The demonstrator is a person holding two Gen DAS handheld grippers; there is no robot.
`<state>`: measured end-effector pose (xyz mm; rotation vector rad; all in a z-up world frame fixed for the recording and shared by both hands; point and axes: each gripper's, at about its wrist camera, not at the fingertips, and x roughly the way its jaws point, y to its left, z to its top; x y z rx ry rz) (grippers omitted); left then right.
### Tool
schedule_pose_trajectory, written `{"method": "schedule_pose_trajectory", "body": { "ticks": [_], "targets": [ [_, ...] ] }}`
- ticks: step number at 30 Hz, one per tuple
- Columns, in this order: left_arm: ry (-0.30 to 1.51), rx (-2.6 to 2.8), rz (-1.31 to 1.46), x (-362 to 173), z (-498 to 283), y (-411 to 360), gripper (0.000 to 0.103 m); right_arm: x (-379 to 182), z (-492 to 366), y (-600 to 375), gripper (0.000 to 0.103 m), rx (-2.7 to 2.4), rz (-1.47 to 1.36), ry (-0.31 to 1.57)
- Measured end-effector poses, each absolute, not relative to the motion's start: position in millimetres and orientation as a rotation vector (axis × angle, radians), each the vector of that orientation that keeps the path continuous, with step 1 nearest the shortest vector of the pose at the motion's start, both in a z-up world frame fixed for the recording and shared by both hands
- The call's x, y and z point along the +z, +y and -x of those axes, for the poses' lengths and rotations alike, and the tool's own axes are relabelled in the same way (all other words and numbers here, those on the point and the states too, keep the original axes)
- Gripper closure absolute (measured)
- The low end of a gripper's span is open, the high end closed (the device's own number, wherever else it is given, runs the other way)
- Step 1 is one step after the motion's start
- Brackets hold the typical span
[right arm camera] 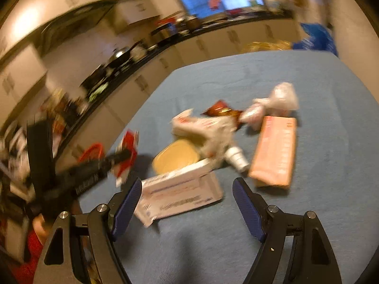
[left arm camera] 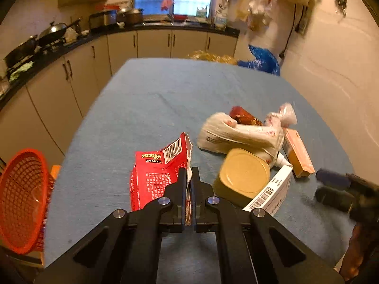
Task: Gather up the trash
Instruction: 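Close the right tool on the white tube beside the white box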
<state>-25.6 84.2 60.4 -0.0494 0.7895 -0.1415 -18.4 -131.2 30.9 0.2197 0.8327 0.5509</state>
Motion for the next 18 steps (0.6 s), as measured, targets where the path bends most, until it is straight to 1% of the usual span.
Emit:
{"method": "schedule_pose_trajectory", "body": {
  "ticks": [5, 9, 11, 13, 14, 15, 16, 18],
  "targets": [
    [0.747, -0.133, 0.063, 69.8, 38.7, 98.4, 0.100, 28.5, 44.2, -91.3, 0.021, 0.643, -0.035, 0.796],
    [0.738, -0.141, 0.076, 70.9, 44.5, 104.0, 0.100, 23.6, 53.5, -64.2, 0.033, 0.658, 0.082, 0.780],
    [0.735, -0.146, 0.077, 70.1, 47.4, 104.7, 0.100, 18.3, 54.9, -49.7, 0.043, 0.628, 0.154, 0.765],
    [0.729, -0.148, 0.075, 70.1, 50.3, 105.4, 0.100, 12.5, 51.0, -41.7, 0.063, 0.606, 0.203, 0.760],
    [0.728, -0.149, 0.076, 69.7, 51.8, 106.5, 0.100, 9.0, 50.7, -40.3, 0.070, 0.600, 0.220, 0.763],
    [0.728, -0.151, 0.079, 69.2, 53.2, 107.8, 0.100, 4.2, 49.0, -36.9, 0.087, 0.596, 0.235, 0.775],
    [0.728, -0.153, 0.081, 68.3, 54.1, 108.4, 0.100, 2.0, 48.7, -35.9, 0.094, 0.595, 0.237, 0.782],
    [0.725, -0.154, 0.083, 67.7, 56.3, 109.7, 0.100, 4.0, 51.0, -36.9, 0.096, 0.601, 0.235, 0.766]
  ]
}}
